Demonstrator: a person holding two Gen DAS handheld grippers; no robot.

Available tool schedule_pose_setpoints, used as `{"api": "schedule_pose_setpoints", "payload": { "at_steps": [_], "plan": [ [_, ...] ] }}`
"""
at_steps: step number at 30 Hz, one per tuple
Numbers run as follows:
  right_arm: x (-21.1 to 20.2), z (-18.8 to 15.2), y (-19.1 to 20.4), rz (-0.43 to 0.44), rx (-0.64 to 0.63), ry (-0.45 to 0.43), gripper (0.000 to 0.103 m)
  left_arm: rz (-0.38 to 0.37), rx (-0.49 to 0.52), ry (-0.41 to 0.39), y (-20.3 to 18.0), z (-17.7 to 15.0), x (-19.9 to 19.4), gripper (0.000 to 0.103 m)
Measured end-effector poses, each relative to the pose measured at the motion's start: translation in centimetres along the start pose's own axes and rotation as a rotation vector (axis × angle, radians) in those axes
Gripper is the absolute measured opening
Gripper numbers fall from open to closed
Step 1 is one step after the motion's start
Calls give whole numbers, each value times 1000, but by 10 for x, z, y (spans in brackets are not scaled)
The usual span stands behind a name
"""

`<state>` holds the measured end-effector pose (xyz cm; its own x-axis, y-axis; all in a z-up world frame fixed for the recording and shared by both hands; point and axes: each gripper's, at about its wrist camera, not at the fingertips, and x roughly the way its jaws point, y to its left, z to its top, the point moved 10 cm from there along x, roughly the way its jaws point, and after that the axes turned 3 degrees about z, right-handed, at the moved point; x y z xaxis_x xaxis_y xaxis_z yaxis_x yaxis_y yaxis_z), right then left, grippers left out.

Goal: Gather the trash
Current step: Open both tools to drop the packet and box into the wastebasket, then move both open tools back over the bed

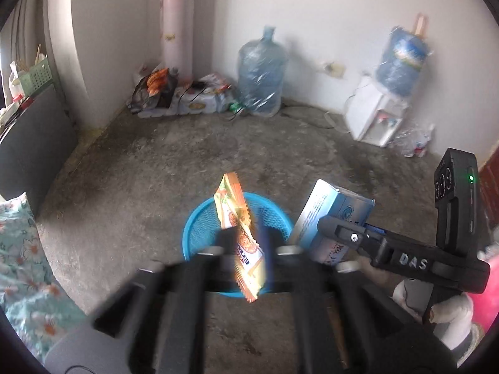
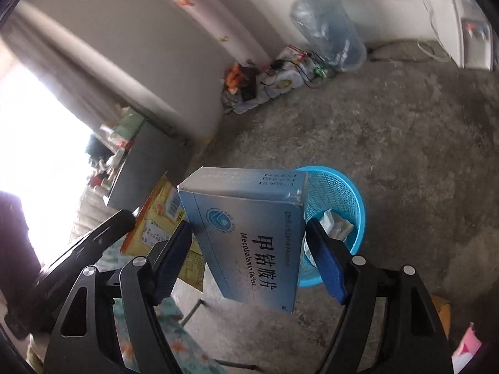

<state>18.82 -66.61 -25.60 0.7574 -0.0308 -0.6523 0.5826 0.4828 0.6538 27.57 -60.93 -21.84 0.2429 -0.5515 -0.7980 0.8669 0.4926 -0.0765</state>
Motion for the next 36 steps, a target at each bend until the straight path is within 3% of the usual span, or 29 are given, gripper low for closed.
{"api": "schedule_pose_setpoints", "payload": {
  "at_steps": [1, 3, 6, 10, 16, 20, 26, 29, 36],
  "plan": [
    [15, 1, -10, -17, 9, 24, 80, 34, -11, 6, 7, 0, 13, 57],
    [43, -2, -30, -76, 35, 74, 80, 90, -30, -7, 19, 0, 25, 57],
    [58, -14, -46, -109, 65, 97, 80, 87, -73, 0, 31, -6, 27, 57],
    [48, -27, -51, -83, 65, 65, 80, 75, -69, -30, 41, -7, 6, 57],
    [4, -53, -40, -57, 37, -7, 80, 87, -49, -127, 44, 0, -57, 62],
    [-27, -70, -11, -60, -29, -43, 80, 71, -71, -180, 44, -1, -112, 64],
    [-79, -97, 62, -57, -207, -115, 80, 21, -76, -277, 41, -21, -215, 69],
    [-106, -110, 98, -27, -266, -160, 84, 2, -86, -333, 43, -40, -265, 82],
    [-153, -141, 170, -8, -447, -231, 93, 41, -105, -356, 60, -107, -346, 82]
  ]
}}
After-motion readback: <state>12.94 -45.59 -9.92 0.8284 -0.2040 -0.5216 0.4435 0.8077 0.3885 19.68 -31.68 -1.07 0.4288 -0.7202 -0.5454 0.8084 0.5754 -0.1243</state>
